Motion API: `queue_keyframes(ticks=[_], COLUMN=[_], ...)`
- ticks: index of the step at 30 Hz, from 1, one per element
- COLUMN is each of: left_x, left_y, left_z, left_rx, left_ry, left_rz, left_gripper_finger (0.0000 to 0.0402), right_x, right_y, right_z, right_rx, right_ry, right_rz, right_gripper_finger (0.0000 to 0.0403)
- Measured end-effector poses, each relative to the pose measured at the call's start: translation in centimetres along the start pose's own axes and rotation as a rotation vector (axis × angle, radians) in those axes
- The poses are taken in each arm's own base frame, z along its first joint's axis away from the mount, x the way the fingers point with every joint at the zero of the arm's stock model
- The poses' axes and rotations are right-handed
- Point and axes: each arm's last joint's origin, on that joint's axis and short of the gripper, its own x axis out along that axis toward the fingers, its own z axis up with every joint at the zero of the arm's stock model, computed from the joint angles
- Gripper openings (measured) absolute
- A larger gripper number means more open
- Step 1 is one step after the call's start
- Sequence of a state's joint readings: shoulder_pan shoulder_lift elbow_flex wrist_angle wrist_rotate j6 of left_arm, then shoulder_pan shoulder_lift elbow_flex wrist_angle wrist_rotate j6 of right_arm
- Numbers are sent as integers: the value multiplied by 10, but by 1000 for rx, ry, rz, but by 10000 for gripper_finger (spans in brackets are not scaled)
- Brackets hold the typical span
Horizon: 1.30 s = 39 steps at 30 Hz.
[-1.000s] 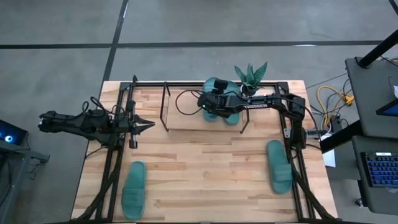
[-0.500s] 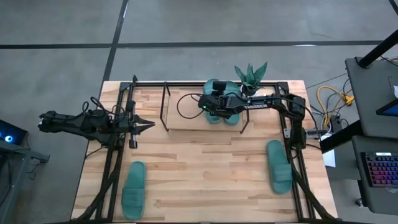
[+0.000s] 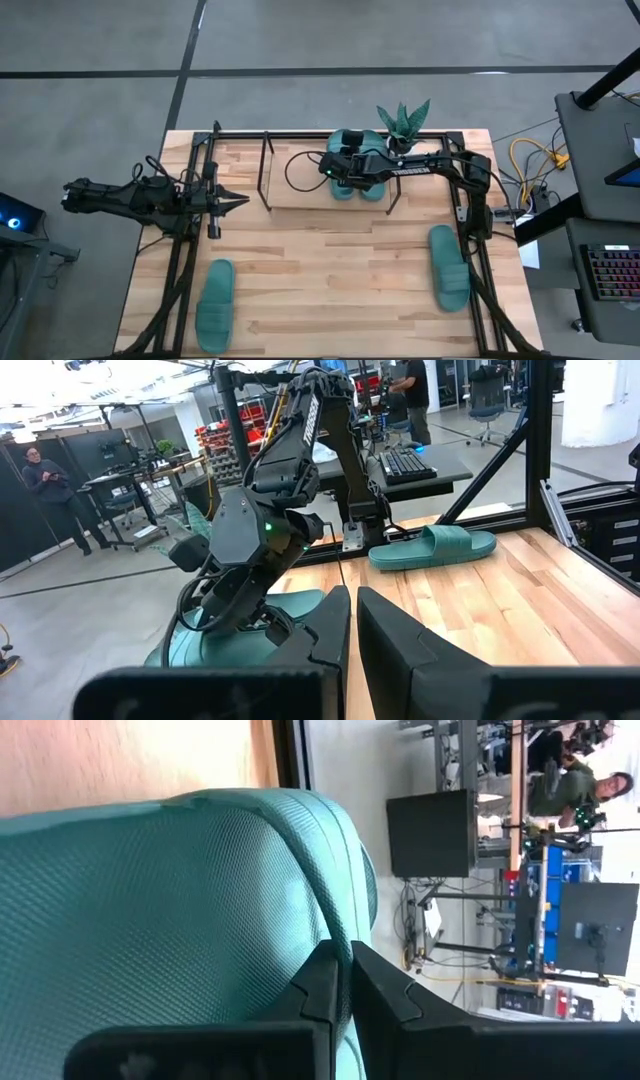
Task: Pick and place slides into the shelf
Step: Adjust the green slippers on the shelf, then put the green slipper on the shelf
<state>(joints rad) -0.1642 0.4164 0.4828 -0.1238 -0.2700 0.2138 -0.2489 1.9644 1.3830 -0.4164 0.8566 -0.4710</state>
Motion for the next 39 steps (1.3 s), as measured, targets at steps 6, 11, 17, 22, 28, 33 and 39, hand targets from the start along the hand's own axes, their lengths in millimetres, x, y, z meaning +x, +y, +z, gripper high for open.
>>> queue_keyframes(ticks=[6, 11, 17, 22, 28, 33, 39], left_x=[0, 0, 0, 0, 0, 0, 0], left_y=[0, 0, 0, 0, 0, 0, 0], left_z=[0, 0, 0, 0, 0, 0, -1], left_rx=[0, 0, 0, 0, 0, 0, 4], left_ry=[0, 0, 0, 0, 0, 0, 15], left_rz=[0, 0, 0, 0, 0, 1, -3], left_gripper_finger=[8, 8, 8, 8, 8, 8, 8], right_x=[0, 0, -2, -2, -4, -13, -28], right_y=[1, 1, 3, 3, 1, -3, -6], right_z=[-1, -3, -3, -3, -1, 4, 8], right_rx=[-12, -29, -39, -41, -19, -20, -52], right_ry=[10, 24, 26, 27, 25, 10, 7], right_rz=[0, 5, 8, 6, 6, 9, 23], right_gripper_finger=[13, 13, 35, 85, 124, 133, 134])
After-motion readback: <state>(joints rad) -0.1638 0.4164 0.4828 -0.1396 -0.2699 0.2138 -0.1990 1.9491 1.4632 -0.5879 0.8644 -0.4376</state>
